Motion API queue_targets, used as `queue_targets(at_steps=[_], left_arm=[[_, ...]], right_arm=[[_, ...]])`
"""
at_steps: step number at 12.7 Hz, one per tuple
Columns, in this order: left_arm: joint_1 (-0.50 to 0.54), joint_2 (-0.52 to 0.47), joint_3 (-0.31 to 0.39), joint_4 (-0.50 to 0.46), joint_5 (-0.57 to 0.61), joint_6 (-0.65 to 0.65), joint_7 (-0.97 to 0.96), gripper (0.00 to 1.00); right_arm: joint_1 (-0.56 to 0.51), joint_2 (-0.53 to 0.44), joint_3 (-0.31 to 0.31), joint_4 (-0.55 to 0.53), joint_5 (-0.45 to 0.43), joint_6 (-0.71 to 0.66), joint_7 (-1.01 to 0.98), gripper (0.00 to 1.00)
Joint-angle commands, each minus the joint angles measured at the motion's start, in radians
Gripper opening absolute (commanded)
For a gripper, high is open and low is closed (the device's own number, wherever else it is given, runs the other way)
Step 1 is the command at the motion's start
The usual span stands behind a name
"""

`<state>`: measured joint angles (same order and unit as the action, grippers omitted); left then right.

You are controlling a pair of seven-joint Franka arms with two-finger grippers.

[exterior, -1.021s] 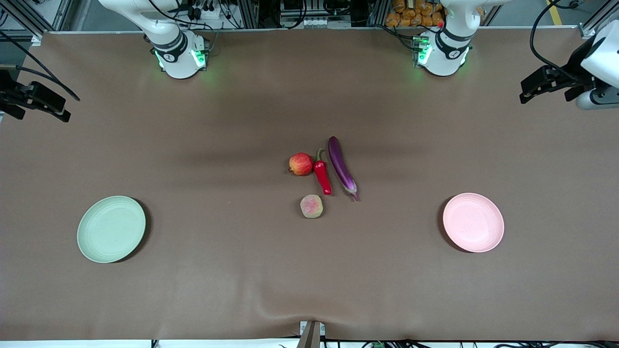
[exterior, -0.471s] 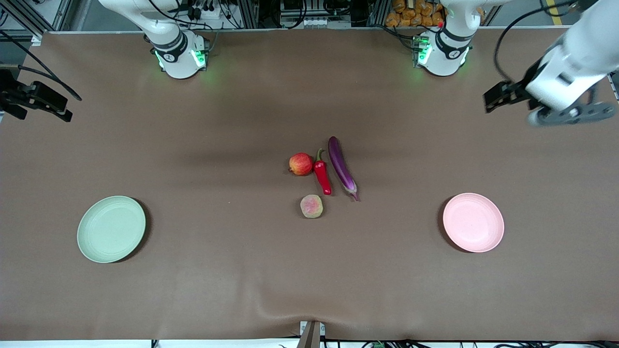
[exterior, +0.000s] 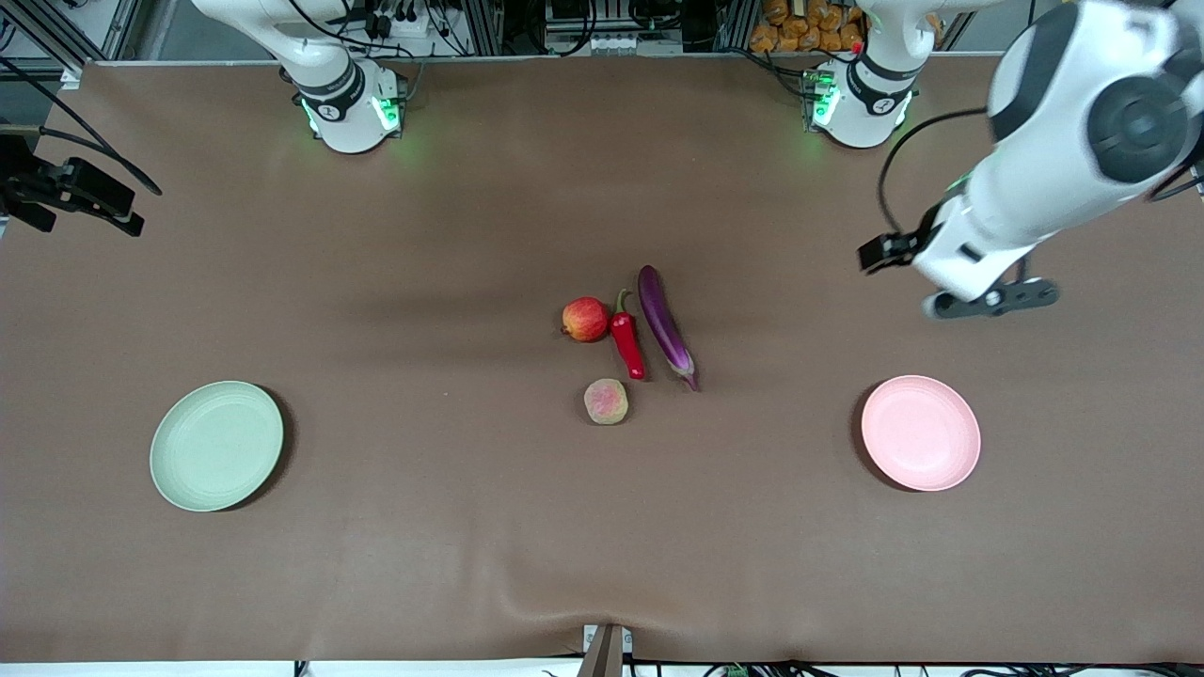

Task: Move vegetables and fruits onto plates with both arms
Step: 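Reach the left gripper down to the purple eggplant and grasp it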

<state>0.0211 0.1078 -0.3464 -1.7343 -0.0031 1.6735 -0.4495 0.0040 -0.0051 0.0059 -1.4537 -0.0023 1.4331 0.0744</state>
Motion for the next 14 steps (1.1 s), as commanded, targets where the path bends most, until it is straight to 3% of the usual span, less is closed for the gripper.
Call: queue_targets(at_steps=[1, 6, 10, 14], left_arm=[[-0.068, 0.035, -0.011, -0.120, 0.023, 0.155, -0.146, 1.00], [-0.283, 0.245, -0.011, -0.126, 0.026, 0.391, -0.590, 1.00], [-0.355, 0.345, -0.008, -0.126, 0.031, 0.556, -0.740, 1.00], [-0.368, 0.443, -0.008, -0.120, 0.147, 0.704, -0.876, 1.00]], right_arm=[[-0.015, -0.019, 0.006, -0.017, 0.018, 0.003, 0.002, 1.00], [-0.018, -0.019, 0.006, -0.017, 0.018, -0.002, 0.002, 1.00], [-0.019, -0.019, 0.005, -0.017, 0.018, -0.003, 0.002, 1.00], [-0.018, -0.019, 0.005, -0.017, 0.018, -0.003, 0.002, 1.00]])
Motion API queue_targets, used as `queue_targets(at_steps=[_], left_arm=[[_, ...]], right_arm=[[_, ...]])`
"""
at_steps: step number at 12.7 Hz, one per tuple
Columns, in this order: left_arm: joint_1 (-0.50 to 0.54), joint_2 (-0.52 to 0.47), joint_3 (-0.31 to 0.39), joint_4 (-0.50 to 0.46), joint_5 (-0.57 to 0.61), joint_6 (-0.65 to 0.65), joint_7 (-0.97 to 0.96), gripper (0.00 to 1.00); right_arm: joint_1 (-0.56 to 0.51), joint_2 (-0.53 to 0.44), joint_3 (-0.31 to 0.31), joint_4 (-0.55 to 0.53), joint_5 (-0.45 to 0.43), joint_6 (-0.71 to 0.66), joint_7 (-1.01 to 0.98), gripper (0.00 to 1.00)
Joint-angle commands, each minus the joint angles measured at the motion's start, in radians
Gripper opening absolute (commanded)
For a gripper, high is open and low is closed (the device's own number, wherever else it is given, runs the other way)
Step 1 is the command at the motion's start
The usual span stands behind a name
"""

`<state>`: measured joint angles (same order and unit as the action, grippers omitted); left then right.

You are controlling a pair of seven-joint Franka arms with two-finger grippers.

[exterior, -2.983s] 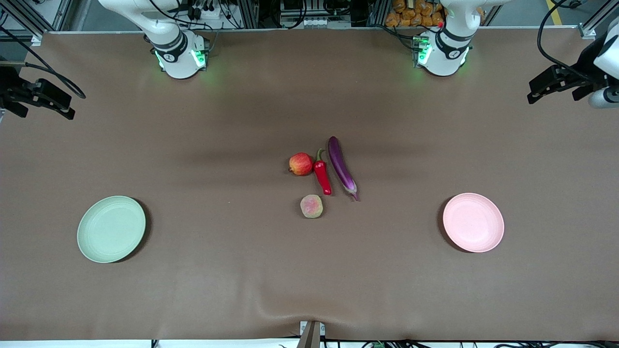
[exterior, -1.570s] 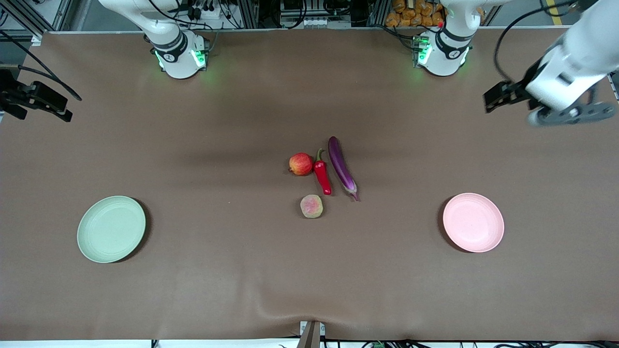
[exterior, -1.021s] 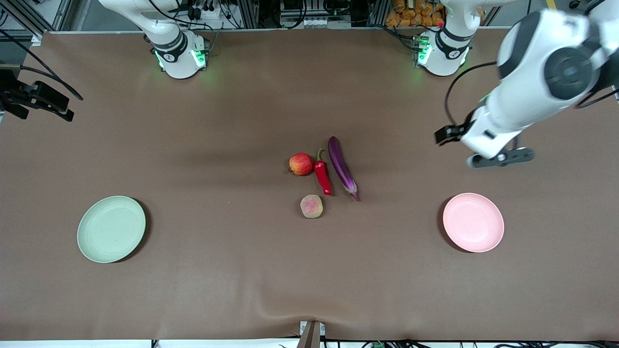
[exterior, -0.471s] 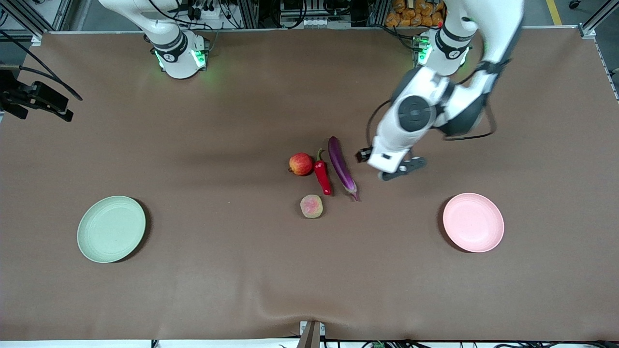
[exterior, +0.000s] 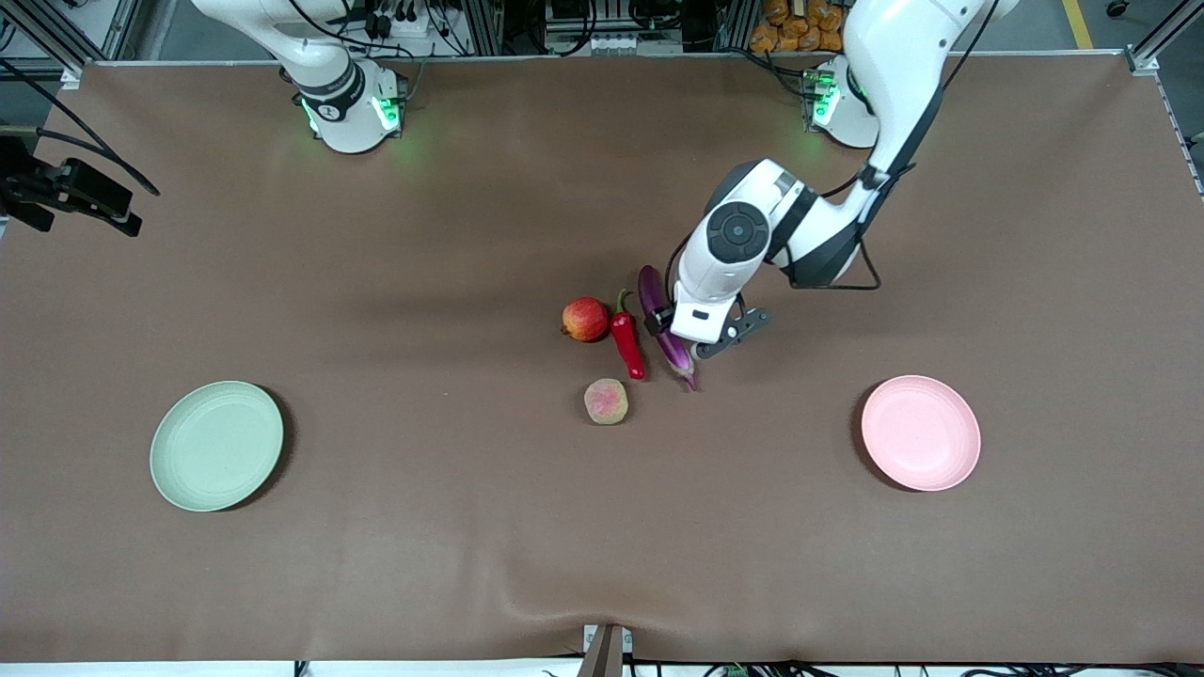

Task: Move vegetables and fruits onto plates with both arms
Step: 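Reach the left gripper down to the purple eggplant and grasp it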

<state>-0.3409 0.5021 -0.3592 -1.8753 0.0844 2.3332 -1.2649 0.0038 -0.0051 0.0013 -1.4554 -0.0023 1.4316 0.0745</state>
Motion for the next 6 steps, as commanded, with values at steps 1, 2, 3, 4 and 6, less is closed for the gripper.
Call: queue_targets(at_steps=[1, 2, 3, 4, 6], left_arm=[[-0.007, 0.079, 0.003, 0.021, 0.090, 0.073, -0.088, 1.00], [-0.015, 0.098, 0.003, 0.021, 0.101, 0.092, -0.118, 1.00], [-0.021, 0.113, 0.003, 0.024, 0.101, 0.116, -0.146, 1.00], [-0.029, 0.125, 0.005, 0.030, 0.103, 0.132, -0.168, 1.00], [-0.033, 0.145, 0.005, 0.036, 0.103, 0.135, -0.171, 0.79]], right_arm=[[-0.018, -0.019, 0.009, -0.016, 0.018, -0.002, 0.001, 1.00], [-0.018, -0.019, 0.009, -0.016, 0.018, -0.002, 0.001, 1.00], [-0.018, -0.019, 0.009, -0.016, 0.018, -0.002, 0.001, 1.00], [-0.018, -0.019, 0.009, -0.016, 0.018, -0.002, 0.001, 1.00], [-0.018, -0.019, 0.009, -0.016, 0.018, -0.002, -0.001, 1.00]])
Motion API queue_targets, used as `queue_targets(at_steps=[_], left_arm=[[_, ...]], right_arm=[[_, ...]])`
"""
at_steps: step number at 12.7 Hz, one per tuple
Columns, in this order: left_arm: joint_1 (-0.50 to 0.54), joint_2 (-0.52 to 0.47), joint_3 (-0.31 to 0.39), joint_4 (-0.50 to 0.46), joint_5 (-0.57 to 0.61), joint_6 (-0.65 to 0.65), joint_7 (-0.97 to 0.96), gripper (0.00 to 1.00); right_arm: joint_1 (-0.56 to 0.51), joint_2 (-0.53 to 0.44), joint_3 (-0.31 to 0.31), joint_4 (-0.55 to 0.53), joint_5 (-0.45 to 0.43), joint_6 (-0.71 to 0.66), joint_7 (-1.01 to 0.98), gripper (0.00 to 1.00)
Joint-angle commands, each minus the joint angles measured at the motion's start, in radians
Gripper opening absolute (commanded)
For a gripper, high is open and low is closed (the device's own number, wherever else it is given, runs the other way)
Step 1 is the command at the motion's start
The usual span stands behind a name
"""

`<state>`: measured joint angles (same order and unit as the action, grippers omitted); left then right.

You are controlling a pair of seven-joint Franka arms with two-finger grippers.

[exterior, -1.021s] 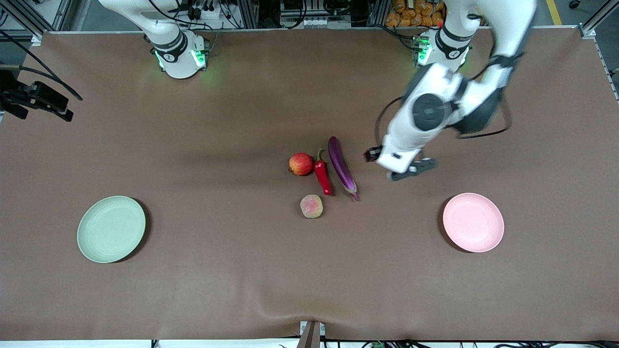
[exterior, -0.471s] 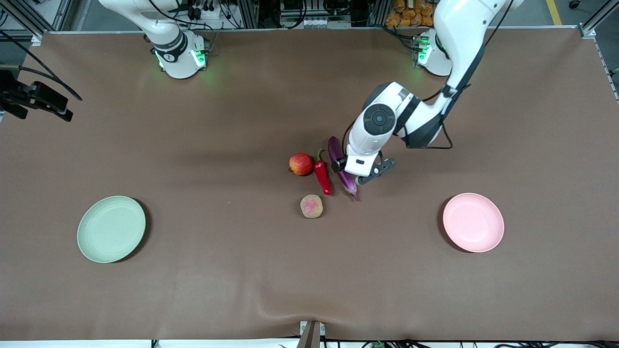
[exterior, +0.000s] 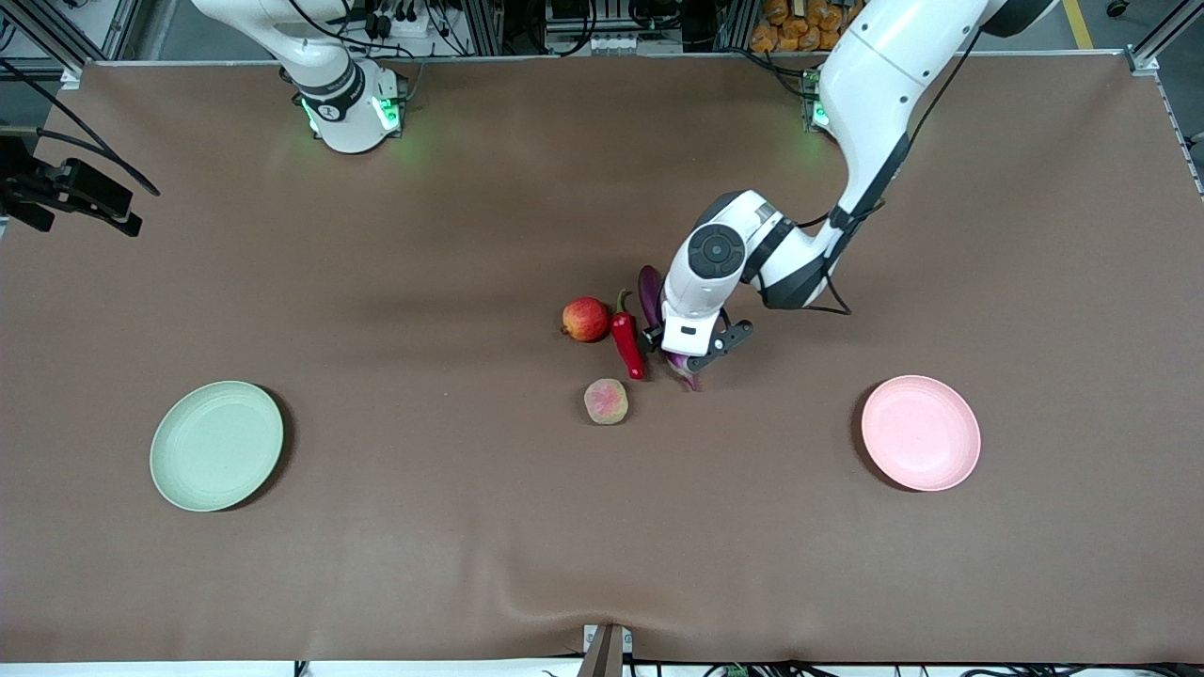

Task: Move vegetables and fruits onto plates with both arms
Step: 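Carry the eggplant with the left gripper onto the pink plate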

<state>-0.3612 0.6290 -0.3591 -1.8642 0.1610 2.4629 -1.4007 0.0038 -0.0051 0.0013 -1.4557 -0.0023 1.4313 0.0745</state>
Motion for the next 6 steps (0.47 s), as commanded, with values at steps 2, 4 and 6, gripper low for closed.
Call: queue_targets(at_steps=[2, 4, 6], left_arm=[[-0.012, 0.043, 0.011, 0.036, 0.028, 0.014, -0.035, 0.36], [-0.012, 0.052, 0.012, 0.042, 0.028, 0.030, -0.030, 0.00], [0.013, 0.009, 0.016, 0.036, 0.043, 0.019, -0.015, 0.00]], right_arm=[[-0.018, -0.018, 0.009, -0.015, 0.018, -0.002, -0.001, 1.00], [-0.016, -0.018, 0.009, -0.015, 0.018, -0.002, -0.007, 1.00], [-0.016, -0.018, 0.009, -0.015, 0.018, -0.005, -0.007, 1.00]])
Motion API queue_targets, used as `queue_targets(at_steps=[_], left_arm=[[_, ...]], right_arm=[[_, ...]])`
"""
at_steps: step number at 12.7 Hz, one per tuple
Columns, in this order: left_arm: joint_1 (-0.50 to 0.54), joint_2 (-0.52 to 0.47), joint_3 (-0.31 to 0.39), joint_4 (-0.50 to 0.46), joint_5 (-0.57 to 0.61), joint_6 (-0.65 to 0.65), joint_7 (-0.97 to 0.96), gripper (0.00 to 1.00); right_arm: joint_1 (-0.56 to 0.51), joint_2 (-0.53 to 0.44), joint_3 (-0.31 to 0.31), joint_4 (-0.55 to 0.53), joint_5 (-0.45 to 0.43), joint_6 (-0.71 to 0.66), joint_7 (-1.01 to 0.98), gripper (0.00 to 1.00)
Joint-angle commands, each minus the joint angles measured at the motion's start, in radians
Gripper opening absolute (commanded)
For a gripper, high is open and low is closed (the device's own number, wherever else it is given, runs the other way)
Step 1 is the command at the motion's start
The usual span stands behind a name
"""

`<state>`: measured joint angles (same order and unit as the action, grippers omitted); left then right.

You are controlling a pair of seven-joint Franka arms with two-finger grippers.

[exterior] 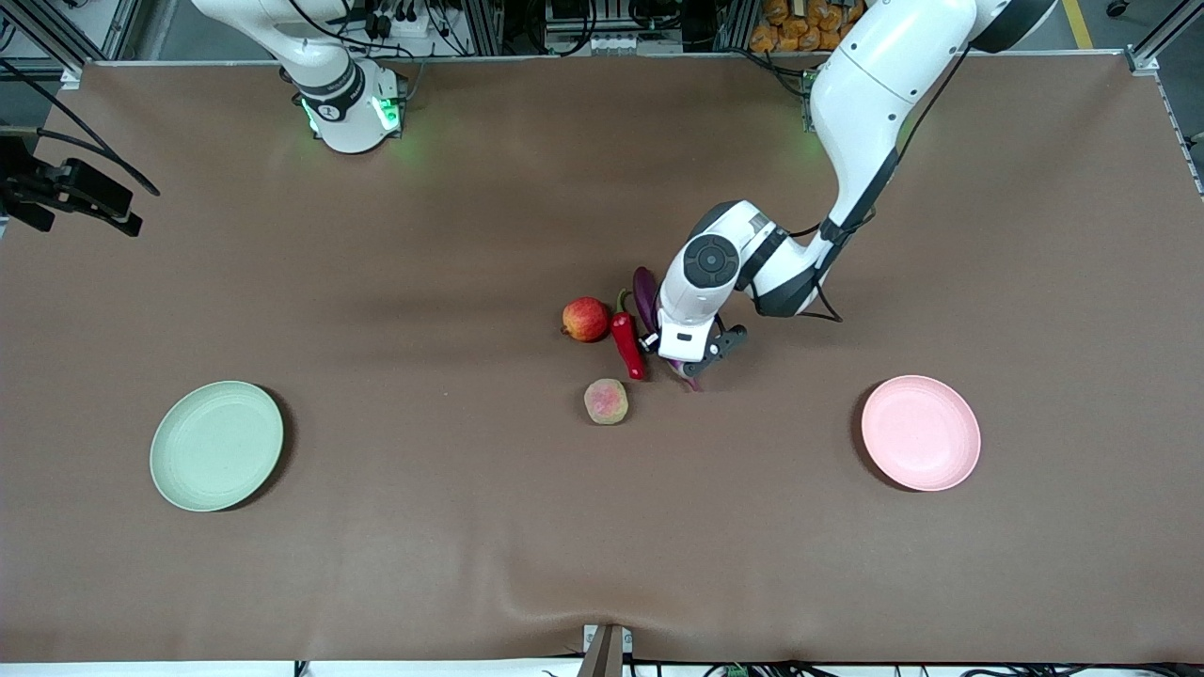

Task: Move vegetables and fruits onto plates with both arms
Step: 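Carry the eggplant with the left gripper onto the pink plate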

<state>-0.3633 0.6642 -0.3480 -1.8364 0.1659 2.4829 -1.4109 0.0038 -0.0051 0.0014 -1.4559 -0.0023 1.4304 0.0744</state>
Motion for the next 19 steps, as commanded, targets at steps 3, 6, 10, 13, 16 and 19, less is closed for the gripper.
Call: queue_targets(at_steps=[3, 6, 10, 13, 16, 19], left_arm=[[0.163, -0.138, -0.005, 0.011, 0.127, -0.172, 0.229, 0.00], [0.300, -0.185, -0.005, 0.009, 0.127, -0.291, 0.450, 0.00], [0.476, -0.176, -0.005, 0.005, 0.133, -0.311, 0.741, 0.00], [0.612, -0.143, -0.008, 0.006, 0.139, -0.302, 0.930, 0.00], [0.630, -0.104, -0.002, 0.014, 0.145, -0.269, 0.969, 0.00], [0.639, -0.062, 0.003, 0.049, 0.173, -0.233, 0.974, 0.00]], right_arm=[[-0.007, 0.010, 0.009, -0.012, 0.016, -0.002, -0.008, 1.00], [0.030, 0.071, 0.014, -0.009, 0.016, -0.002, -0.008, 1.00], [0.102, 0.161, 0.014, -0.008, 0.050, 0.024, 0.002, 1.00], [0.168, 0.244, 0.014, -0.011, 0.094, 0.089, 0.005, 1.00], [0.254, 0.344, 0.014, -0.012, 0.114, 0.166, 0.135, 1.00], [0.350, 0.427, 0.014, -0.014, 0.136, 0.237, 0.384, 1.00]])
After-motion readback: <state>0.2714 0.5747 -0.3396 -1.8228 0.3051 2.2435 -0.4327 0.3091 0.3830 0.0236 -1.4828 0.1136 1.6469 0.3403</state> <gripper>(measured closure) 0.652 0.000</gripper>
